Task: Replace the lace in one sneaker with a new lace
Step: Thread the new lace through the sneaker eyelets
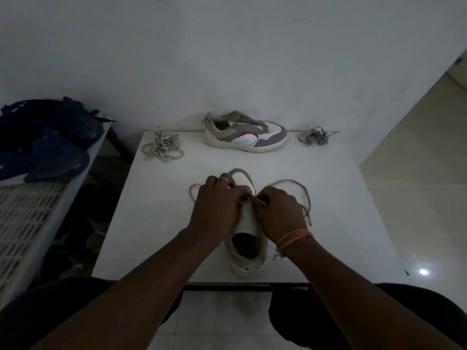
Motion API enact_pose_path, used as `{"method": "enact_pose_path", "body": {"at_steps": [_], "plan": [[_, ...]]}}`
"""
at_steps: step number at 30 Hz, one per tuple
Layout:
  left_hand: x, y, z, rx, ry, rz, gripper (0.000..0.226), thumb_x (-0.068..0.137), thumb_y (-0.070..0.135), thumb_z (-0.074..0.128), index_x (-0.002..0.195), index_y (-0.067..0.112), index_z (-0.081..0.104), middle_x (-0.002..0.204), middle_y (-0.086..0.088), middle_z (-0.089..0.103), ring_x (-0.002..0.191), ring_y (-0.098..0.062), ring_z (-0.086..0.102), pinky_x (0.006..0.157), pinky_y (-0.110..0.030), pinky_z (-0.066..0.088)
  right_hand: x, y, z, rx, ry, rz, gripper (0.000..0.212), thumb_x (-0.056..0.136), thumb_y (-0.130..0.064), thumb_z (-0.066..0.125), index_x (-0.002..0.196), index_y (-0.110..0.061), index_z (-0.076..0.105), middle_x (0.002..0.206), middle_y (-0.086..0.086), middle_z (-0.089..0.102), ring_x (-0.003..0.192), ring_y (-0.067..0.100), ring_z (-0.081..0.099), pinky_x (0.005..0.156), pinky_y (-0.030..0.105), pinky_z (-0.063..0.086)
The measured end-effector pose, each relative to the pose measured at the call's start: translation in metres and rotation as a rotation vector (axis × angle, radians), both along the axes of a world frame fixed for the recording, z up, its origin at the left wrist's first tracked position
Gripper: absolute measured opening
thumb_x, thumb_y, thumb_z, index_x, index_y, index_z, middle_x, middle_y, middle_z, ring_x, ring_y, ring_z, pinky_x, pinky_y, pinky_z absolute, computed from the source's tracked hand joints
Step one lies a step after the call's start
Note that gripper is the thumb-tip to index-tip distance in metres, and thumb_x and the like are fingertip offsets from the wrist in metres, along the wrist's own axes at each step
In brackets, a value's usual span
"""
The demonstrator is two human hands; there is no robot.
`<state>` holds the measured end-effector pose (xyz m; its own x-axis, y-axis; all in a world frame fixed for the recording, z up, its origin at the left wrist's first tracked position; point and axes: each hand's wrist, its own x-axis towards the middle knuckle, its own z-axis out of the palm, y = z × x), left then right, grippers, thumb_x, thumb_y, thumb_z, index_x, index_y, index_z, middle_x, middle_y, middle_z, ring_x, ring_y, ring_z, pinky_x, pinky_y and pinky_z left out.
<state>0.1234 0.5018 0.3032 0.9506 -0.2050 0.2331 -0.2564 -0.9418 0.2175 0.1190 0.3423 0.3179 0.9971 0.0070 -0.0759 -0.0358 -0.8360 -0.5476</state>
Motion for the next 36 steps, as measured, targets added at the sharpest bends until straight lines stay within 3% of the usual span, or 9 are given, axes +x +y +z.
{"method": "enact_pose_path", "body": {"at_steps": [4,8,13,19,21,25,31,33,36], "plan": [[0.000,-0.002,0.000,-0.033,0.011,0.028,0.028,0.088,0.027,0.066,0.115,0.030,0.071,0.113,-0.003,0.063,0.098,-0.027,0.055,0.078,-0.038,0.049,0.000,0.002,-0.001,-0.003,-0.017,0.020,0.018,0.094,-0.032,0.058,0.101,-0.020,0.069,0.098,0.000,0.072,0.091,0.022,0.066,0.080,0.035,0.053],[0.005,-0.008,0.004,-0.091,0.300,0.159,0.019,0.091,0.033,0.059,0.105,0.027,0.070,0.122,-0.003,0.057,0.112,-0.030,0.049,0.092,-0.039,0.045,0.000,0.001,0.001,-0.010,0.009,0.012,0.020,0.097,-0.034,0.055,0.100,-0.020,0.069,0.095,-0.001,0.070,0.084,0.020,0.062,0.072,0.030,0.047],[0.015,0.003,0.043,-1.114,0.679,0.385,0.027,0.095,0.033,0.055,0.072,0.019,0.060,0.075,0.000,0.062,0.062,-0.011,0.060,0.057,-0.023,0.044,0.005,-0.005,0.001,0.003,0.046,-0.033,0.016,0.096,-0.029,0.054,0.091,-0.020,0.067,0.087,-0.002,0.066,0.081,0.019,0.062,0.071,0.029,0.046],[0.010,0.000,0.024,-0.300,0.346,0.135,0.023,0.081,0.040,0.076,0.083,0.026,0.058,0.083,0.007,0.067,0.085,-0.020,0.065,0.084,-0.039,0.049,-0.001,0.002,0.005,0.006,-0.040,0.017,0.016,0.094,-0.030,0.058,0.098,-0.019,0.068,0.092,0.001,0.071,0.086,0.021,0.065,0.073,0.033,0.054],[0.008,-0.002,0.023,-0.169,0.266,0.090,0.021,0.087,0.040,0.071,0.102,0.028,0.065,0.096,0.004,0.072,0.096,-0.023,0.066,0.090,-0.041,0.046,-0.003,0.003,0.005,0.001,-0.033,0.021,0.017,0.095,-0.032,0.057,0.100,-0.019,0.067,0.095,0.001,0.071,0.088,0.021,0.064,0.070,0.030,0.048],[0.009,0.004,0.020,-0.011,0.067,0.106,0.024,0.090,0.049,0.064,0.103,0.030,0.072,0.095,0.005,0.072,0.094,-0.021,0.065,0.080,-0.037,0.045,-0.003,0.003,0.005,-0.009,-0.024,0.031,0.018,0.097,-0.034,0.055,0.105,-0.021,0.065,0.100,0.001,0.071,0.091,0.021,0.064,0.070,0.028,0.044],[0.007,-0.002,0.019,0.160,0.167,0.126,0.028,0.089,0.050,0.063,0.107,0.031,0.074,0.113,0.002,0.061,0.106,-0.025,0.054,0.084,-0.039,0.042,-0.004,0.005,0.004,-0.028,-0.038,0.048,0.020,0.097,-0.035,0.055,0.107,-0.020,0.064,0.101,0.002,0.071,0.094,0.022,0.064,0.077,0.033,0.051],[0.008,-0.008,0.020,0.022,0.237,0.168,0.016,0.091,0.038,0.062,0.098,0.030,0.074,0.113,0.002,0.062,0.108,-0.025,0.054,0.087,-0.040,0.043,-0.003,0.004,0.004,-0.024,-0.028,0.042,0.020,0.097,-0.036,0.055,0.107,-0.021,0.064,0.101,0.002,0.070,0.093,0.022,0.064,0.074,0.031,0.049],[0.017,-0.004,0.049,-0.779,0.476,0.241,0.021,0.100,0.021,0.053,0.085,0.025,0.069,0.104,0.001,0.070,0.104,-0.019,0.064,0.087,-0.031,0.050,-0.002,0.002,0.003,-0.006,0.012,0.030,0.017,0.097,-0.033,0.055,0.104,-0.022,0.065,0.099,0.000,0.069,0.092,0.021,0.064,0.071,0.028,0.044]]}}
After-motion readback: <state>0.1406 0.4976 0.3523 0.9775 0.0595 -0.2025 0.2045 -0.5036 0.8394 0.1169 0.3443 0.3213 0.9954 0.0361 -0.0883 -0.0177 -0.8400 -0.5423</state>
